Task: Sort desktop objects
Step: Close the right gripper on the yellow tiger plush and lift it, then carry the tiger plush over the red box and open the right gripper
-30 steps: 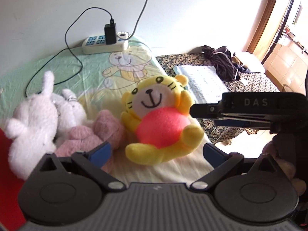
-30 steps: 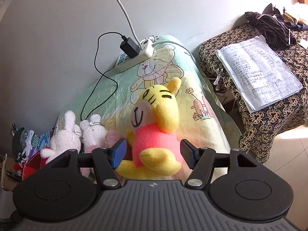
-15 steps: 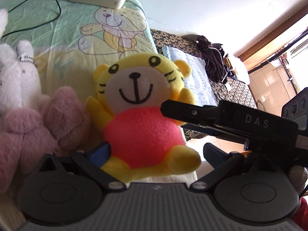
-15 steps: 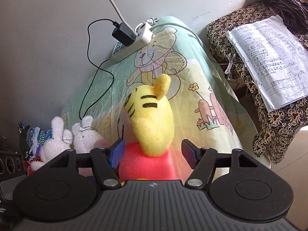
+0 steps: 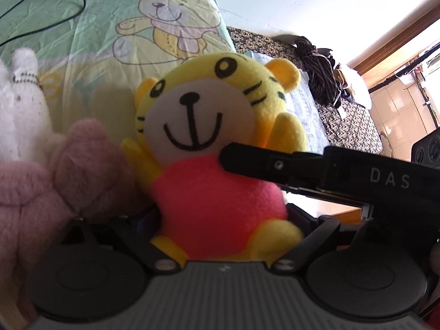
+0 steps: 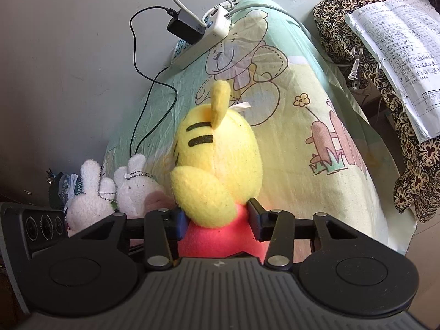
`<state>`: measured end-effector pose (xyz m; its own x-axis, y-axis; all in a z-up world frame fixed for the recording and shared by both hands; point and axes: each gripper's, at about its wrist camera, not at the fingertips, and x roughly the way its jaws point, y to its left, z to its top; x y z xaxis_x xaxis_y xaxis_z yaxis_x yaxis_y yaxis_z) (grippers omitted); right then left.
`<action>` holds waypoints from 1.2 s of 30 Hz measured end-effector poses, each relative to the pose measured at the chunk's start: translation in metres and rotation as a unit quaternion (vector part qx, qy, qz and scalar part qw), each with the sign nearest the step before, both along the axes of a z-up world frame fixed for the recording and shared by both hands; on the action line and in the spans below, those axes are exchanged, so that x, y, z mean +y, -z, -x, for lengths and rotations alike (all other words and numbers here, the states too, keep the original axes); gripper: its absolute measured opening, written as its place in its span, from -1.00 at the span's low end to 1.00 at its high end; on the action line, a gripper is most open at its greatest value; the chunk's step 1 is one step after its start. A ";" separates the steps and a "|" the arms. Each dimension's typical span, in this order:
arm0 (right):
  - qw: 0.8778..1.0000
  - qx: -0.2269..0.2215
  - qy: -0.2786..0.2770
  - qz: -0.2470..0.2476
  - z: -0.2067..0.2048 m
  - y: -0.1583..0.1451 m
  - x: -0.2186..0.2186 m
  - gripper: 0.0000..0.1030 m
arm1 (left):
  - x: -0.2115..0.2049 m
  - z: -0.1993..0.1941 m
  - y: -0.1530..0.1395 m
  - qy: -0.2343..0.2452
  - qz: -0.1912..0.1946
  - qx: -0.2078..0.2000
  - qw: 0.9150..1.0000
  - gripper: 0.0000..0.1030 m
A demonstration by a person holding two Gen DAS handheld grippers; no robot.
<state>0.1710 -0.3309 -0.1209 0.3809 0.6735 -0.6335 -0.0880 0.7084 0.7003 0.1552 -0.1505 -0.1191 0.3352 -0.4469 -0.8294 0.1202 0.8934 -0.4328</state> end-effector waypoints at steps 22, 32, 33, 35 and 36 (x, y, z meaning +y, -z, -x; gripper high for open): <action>0.995 -0.062 -0.070 0.043 0.128 -0.080 0.030 -0.21 | 0.022 0.146 -0.074 0.134 -0.052 -0.087 0.986 0.71; 0.987 -0.135 -0.084 0.025 0.180 -0.127 0.096 -0.21 | 0.102 0.195 -0.122 0.120 -0.044 -0.171 0.977 0.71; 0.986 -0.142 -0.084 0.025 0.181 -0.132 0.107 -0.21 | 0.117 0.199 -0.127 0.115 -0.044 -0.179 0.976 0.71; 0.984 -0.154 -0.089 0.024 0.184 -0.140 0.128 -0.21 | 0.142 0.204 -0.135 0.106 -0.045 -0.192 0.975 0.71; 0.983 -0.160 -0.091 0.025 0.184 -0.145 0.142 -0.21 | 0.154 0.206 -0.139 0.102 -0.046 -0.197 0.974 0.71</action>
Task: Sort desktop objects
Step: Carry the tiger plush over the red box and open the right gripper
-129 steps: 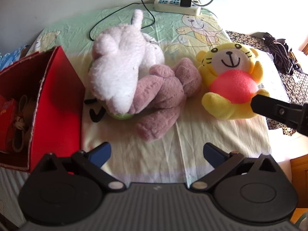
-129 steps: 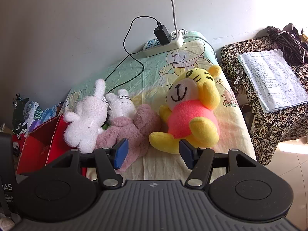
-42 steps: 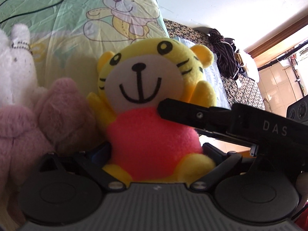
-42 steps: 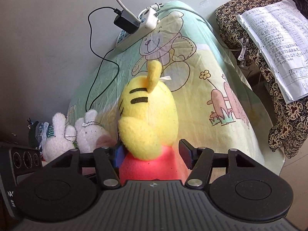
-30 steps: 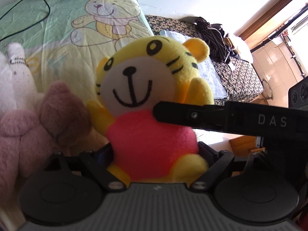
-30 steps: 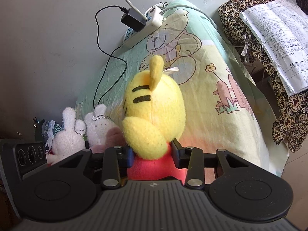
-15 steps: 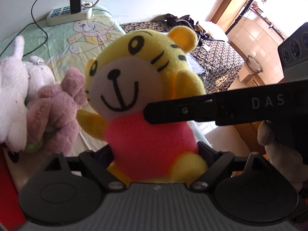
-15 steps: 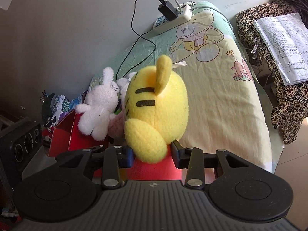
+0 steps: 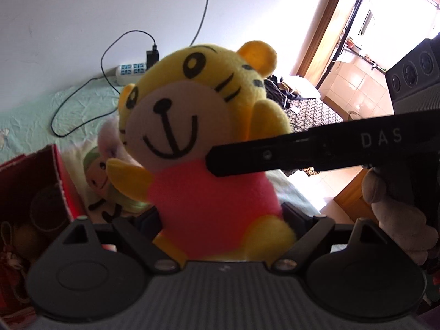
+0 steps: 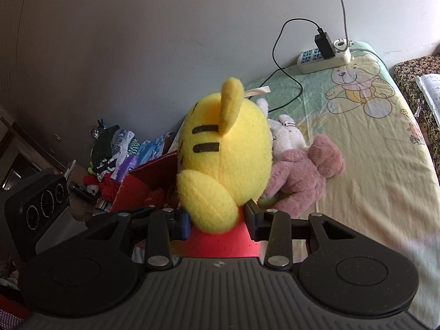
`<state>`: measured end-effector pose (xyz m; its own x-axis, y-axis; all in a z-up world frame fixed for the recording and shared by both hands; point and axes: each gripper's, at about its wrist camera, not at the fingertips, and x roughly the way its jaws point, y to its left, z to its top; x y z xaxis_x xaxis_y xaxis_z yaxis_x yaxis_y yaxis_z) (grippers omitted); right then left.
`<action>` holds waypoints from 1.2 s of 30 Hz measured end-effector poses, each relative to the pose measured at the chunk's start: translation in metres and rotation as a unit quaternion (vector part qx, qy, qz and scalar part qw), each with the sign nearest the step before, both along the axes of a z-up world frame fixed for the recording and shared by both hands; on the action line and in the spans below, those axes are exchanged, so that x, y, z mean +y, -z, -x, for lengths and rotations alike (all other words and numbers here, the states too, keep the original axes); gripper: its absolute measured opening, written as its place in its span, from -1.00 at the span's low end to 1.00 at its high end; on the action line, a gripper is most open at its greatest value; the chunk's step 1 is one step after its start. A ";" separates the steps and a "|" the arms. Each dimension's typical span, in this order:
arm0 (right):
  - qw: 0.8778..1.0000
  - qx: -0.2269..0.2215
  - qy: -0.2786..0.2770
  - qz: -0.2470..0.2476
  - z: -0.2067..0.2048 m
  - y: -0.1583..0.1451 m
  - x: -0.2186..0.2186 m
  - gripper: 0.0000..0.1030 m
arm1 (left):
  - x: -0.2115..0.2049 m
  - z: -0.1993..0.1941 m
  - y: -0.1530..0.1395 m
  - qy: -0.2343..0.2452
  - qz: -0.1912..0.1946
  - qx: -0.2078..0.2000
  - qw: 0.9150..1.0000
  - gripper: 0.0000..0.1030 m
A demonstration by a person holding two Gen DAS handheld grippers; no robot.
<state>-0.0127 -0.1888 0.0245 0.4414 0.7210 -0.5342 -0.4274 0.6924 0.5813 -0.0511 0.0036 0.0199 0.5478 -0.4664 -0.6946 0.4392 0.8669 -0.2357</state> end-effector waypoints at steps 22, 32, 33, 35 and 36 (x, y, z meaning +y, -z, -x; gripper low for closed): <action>0.981 0.001 -0.014 0.195 -0.018 0.016 0.200 -0.26 | 0.169 -0.034 0.046 -0.033 0.034 0.058 0.997 0.76; 0.960 0.026 -0.017 0.277 -0.029 0.045 0.239 -0.28 | 0.179 -0.037 0.064 -0.042 0.030 0.076 0.996 0.73; 0.959 0.024 -0.016 0.281 -0.027 0.048 0.239 -0.28 | 0.179 -0.037 0.069 -0.042 0.029 0.081 0.995 0.74; 0.961 0.017 -0.014 0.277 -0.026 0.052 0.237 -0.27 | 0.174 -0.039 0.074 -0.042 0.032 0.087 0.995 0.76; 0.961 0.014 -0.016 0.275 -0.025 0.051 0.237 -0.27 | 0.174 -0.039 0.076 -0.041 0.033 0.090 0.995 0.77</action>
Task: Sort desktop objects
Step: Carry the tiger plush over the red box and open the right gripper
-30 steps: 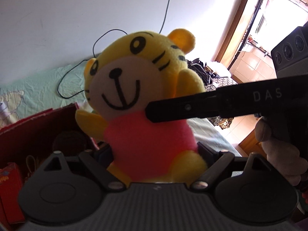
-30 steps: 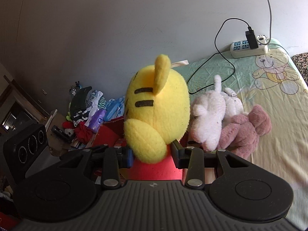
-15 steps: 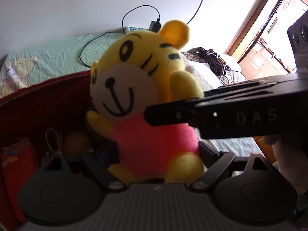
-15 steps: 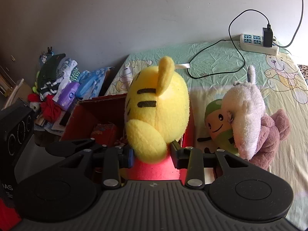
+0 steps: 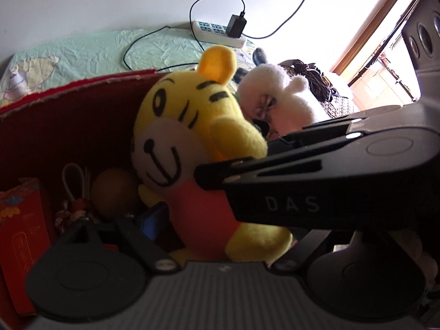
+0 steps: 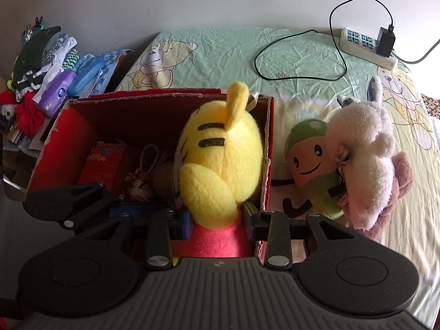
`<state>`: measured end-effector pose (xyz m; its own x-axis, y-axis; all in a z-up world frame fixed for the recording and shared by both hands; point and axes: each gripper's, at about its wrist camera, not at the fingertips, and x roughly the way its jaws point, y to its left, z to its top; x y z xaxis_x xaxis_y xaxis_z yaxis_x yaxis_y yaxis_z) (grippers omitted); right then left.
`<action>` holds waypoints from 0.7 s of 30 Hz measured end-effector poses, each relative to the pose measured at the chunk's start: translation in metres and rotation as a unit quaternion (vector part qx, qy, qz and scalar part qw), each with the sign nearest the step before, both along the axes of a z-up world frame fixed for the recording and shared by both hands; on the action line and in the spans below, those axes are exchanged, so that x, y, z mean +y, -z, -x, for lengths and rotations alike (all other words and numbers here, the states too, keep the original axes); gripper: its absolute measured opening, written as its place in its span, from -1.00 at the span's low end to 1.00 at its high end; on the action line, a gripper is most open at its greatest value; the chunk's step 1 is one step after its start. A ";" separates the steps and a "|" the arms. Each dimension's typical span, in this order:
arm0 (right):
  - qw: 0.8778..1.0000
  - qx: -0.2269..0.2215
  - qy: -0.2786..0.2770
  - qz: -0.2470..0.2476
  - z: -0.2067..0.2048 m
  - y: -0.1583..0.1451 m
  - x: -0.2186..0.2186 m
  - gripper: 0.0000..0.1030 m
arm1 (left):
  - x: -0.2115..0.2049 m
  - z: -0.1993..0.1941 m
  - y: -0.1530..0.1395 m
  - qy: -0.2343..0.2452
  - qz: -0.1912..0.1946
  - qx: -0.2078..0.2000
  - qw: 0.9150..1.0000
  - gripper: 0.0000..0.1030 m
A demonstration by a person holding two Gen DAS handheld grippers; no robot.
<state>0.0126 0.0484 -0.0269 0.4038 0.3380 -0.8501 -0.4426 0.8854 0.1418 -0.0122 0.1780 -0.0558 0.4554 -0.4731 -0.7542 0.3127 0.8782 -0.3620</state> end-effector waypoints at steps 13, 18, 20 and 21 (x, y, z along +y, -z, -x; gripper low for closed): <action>0.996 -0.063 0.025 -0.064 0.025 -0.022 -0.020 0.17 | -0.008 0.007 -0.002 0.007 -0.012 -0.011 1.000 0.73; 0.991 -0.097 0.033 -0.085 0.029 -0.030 -0.027 -0.23 | -0.008 0.015 -0.011 0.001 -0.018 -0.031 0.999 0.73; 0.991 -0.080 0.034 -0.100 0.025 -0.025 -0.028 -0.44 | -0.009 0.014 -0.011 -0.003 -0.018 -0.029 0.999 0.73; 0.991 -0.077 0.037 -0.100 0.026 -0.021 -0.027 -0.45 | -0.009 0.013 -0.010 -0.006 -0.016 -0.026 1.000 0.73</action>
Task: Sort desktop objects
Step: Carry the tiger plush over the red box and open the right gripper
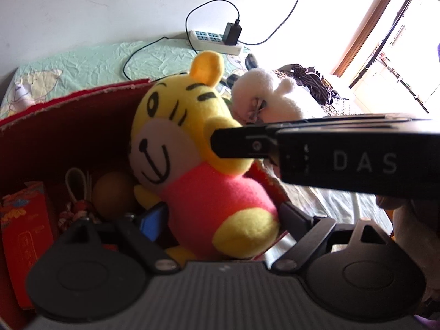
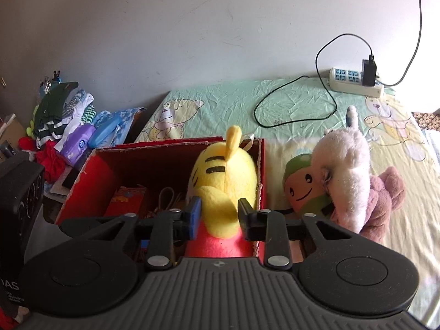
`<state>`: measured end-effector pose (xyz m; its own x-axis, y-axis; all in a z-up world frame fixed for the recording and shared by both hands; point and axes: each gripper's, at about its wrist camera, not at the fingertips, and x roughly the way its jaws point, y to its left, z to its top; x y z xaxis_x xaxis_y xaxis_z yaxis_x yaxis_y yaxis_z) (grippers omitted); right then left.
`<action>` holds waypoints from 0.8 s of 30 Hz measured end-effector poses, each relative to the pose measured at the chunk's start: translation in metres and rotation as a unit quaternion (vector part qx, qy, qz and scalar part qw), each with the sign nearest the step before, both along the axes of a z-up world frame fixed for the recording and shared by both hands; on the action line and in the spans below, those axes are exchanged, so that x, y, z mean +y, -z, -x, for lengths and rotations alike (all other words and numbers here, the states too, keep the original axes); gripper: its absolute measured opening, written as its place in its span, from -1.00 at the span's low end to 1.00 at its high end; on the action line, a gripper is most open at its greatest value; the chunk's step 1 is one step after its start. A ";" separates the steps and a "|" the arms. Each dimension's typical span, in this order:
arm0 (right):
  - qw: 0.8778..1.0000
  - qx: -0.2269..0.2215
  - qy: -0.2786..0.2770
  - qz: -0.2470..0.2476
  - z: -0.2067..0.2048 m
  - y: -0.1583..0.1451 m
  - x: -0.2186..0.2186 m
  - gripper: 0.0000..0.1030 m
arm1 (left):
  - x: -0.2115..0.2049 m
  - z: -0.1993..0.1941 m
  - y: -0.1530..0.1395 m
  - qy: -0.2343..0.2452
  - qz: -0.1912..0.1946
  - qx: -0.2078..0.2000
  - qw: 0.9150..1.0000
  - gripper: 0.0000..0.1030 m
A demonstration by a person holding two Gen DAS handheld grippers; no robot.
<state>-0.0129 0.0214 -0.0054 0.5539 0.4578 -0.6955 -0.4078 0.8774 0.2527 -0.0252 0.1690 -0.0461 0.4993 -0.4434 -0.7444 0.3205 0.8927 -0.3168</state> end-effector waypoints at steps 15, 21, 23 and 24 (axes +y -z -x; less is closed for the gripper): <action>0.997 0.022 0.009 -0.071 0.012 0.006 -0.025 -0.35 | -0.004 0.009 -0.009 -0.017 -0.033 -0.024 0.999 0.72; 0.993 -0.009 0.038 -0.115 0.028 -0.005 -0.069 -0.36 | -0.001 0.024 -0.028 -0.029 -0.056 -0.056 0.996 0.72; 0.990 -0.011 0.060 -0.127 0.028 -0.004 -0.088 -0.36 | 0.000 0.028 -0.037 -0.035 -0.052 -0.066 0.996 0.72; 0.989 -0.010 0.071 -0.130 0.028 -0.003 -0.094 -0.37 | 0.001 0.029 -0.042 -0.037 -0.046 -0.068 0.996 0.72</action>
<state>-0.0408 -0.0730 -0.0028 0.6372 0.5369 -0.5529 -0.2924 0.8322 0.4711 -0.0544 0.1697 -0.0039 0.6278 -0.3344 -0.7029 0.2867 0.9389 -0.1907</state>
